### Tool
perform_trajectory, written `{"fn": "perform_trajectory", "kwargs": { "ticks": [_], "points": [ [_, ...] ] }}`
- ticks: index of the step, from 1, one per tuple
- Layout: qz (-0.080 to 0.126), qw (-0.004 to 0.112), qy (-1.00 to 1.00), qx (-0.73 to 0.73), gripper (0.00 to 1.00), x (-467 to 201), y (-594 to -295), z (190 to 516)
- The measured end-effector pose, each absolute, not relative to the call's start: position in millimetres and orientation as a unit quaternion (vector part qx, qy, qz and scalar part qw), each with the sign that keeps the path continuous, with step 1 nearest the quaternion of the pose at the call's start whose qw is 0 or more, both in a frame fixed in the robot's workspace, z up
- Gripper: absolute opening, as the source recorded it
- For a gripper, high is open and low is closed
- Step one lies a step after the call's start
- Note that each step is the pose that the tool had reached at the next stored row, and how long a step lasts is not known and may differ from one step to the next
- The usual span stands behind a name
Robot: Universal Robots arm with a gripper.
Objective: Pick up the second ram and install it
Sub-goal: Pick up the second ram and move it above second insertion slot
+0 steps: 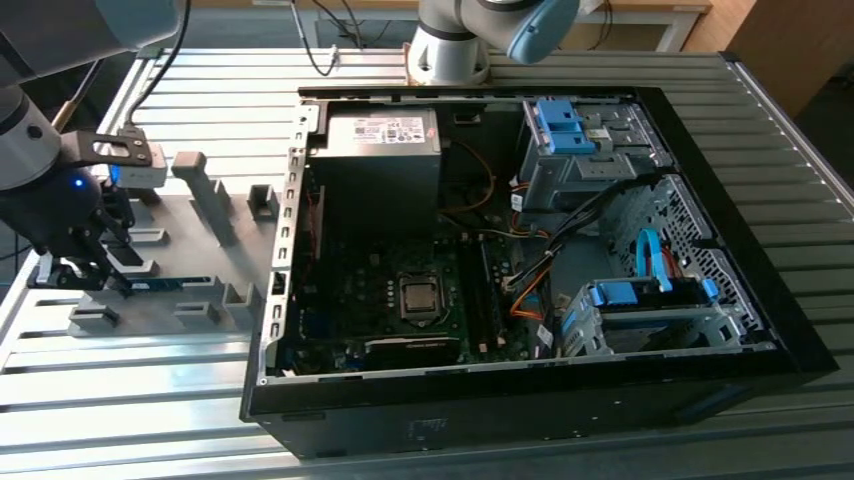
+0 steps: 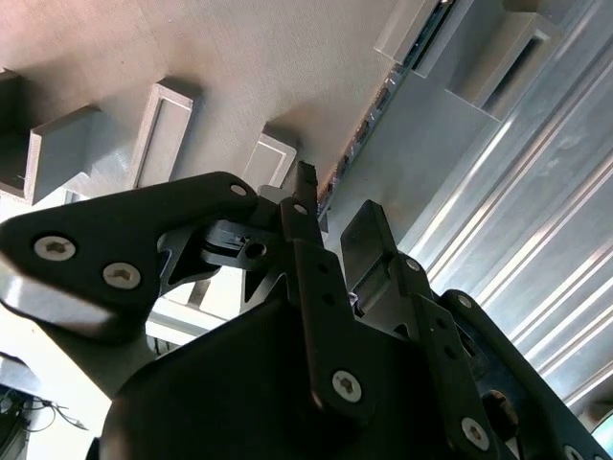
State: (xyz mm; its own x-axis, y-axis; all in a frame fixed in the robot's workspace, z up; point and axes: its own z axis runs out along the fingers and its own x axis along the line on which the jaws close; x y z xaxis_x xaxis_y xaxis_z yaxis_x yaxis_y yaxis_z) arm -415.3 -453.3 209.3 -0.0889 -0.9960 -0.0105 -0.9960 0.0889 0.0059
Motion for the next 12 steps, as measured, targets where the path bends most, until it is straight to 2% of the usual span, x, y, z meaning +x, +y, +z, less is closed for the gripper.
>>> {"fn": "perform_trajectory", "kwargs": {
  "ticks": [12],
  "points": [
    [0.005, 0.002, 0.738, -0.675, 0.38, -415.3, -453.4, 201.0]
  ]
}}
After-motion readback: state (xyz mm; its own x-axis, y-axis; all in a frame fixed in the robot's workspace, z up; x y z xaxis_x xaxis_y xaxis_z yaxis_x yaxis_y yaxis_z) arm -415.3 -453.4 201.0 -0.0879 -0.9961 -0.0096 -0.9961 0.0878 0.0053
